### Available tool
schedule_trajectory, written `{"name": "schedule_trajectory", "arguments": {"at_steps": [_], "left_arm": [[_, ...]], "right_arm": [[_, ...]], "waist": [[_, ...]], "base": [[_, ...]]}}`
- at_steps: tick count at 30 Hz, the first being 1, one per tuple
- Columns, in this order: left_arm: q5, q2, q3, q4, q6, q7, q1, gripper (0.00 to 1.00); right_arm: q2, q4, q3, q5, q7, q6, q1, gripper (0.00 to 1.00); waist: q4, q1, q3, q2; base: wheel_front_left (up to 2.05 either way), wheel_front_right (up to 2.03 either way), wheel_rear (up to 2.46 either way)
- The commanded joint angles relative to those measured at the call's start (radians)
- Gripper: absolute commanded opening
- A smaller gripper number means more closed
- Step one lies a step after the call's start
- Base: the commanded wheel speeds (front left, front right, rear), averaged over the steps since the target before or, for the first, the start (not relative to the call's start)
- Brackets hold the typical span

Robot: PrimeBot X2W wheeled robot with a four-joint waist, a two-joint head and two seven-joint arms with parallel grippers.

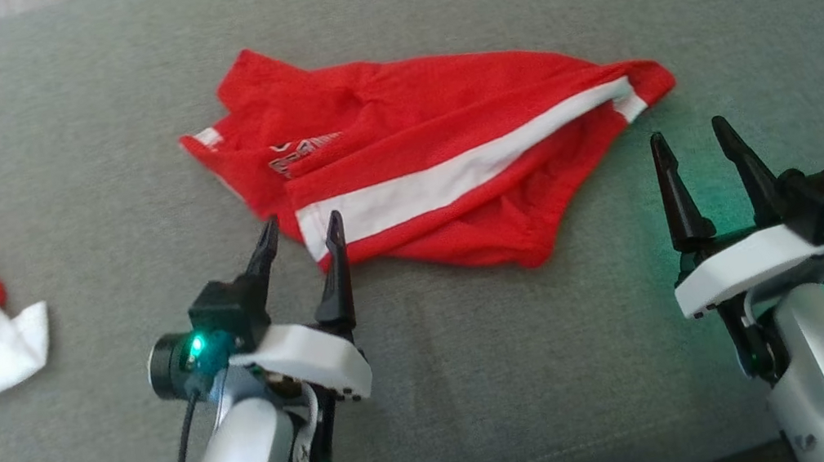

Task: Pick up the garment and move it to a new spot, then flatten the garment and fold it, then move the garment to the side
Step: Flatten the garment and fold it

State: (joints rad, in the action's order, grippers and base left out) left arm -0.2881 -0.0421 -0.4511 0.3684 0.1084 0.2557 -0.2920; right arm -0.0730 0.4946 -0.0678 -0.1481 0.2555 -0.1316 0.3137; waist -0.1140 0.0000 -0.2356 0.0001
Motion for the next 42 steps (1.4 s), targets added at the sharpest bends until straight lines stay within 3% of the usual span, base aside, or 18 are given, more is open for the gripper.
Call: {"name": "schedule_trajectory", "arguments": {"at_steps": [1, 11, 23, 24, 26, 27, 28, 42], "left_arm": [[-0.018, -0.008, 0.020, -0.013, 0.000, 0.006, -0.044, 1.00], [-0.089, -0.008, 0.041, 0.088, 0.013, 0.006, -0.067, 1.00], [-0.116, -0.008, 0.027, 0.086, -0.016, 0.006, -0.077, 0.99], [-0.118, -0.008, 0.028, 0.083, -0.018, 0.006, -0.078, 0.85], [-0.118, -0.008, 0.034, 0.074, -0.018, 0.006, -0.078, 0.47], [-0.116, -0.008, 0.039, 0.064, -0.017, 0.006, -0.078, 0.19], [-0.110, -0.008, 0.042, 0.056, -0.017, 0.006, -0.078, 0.00], [-0.064, -0.008, 0.096, -0.026, -0.009, 0.006, -0.016, 0.00]], "right_arm": [[0.006, -0.038, -0.024, -0.002, 0.006, 0.001, 0.013, 1.00], [0.016, -0.071, -0.021, -0.014, 0.006, 0.001, 0.021, 1.00], [0.021, -0.079, -0.028, -0.023, 0.006, 0.001, 0.034, 1.00], [0.021, -0.079, -0.029, -0.023, 0.006, 0.001, 0.036, 1.00], [0.021, -0.079, -0.030, -0.023, 0.006, 0.001, 0.036, 1.00], [0.021, -0.079, -0.030, -0.023, 0.006, 0.001, 0.036, 1.00], [0.021, -0.079, -0.029, -0.023, 0.006, 0.001, 0.035, 1.00], [0.022, -0.033, -0.051, -0.098, 0.006, 0.001, 0.015, 1.00]], "waist": [[-0.027, 0.0000, -0.018, -0.0001], [-0.068, 0.0000, -0.047, -0.0001], [-0.070, 0.0000, -0.062, -0.0001], [-0.072, 0.0000, -0.063, -0.0001], [-0.073, 0.0000, -0.064, -0.0001], [-0.073, 0.0000, -0.064, -0.0001], [-0.072, 0.0000, -0.063, -0.0001], [0.001, 0.0000, -0.024, -0.0001]], "base": [[0.00, 0.00, 0.00], [0.00, 0.00, 0.00], [0.00, 0.00, 0.00], [0.00, 0.00, 0.00], [0.00, 0.00, 0.00], [0.00, 0.00, 0.00], [0.00, 0.00, 0.00], [0.00, 0.00, 0.00]]}}
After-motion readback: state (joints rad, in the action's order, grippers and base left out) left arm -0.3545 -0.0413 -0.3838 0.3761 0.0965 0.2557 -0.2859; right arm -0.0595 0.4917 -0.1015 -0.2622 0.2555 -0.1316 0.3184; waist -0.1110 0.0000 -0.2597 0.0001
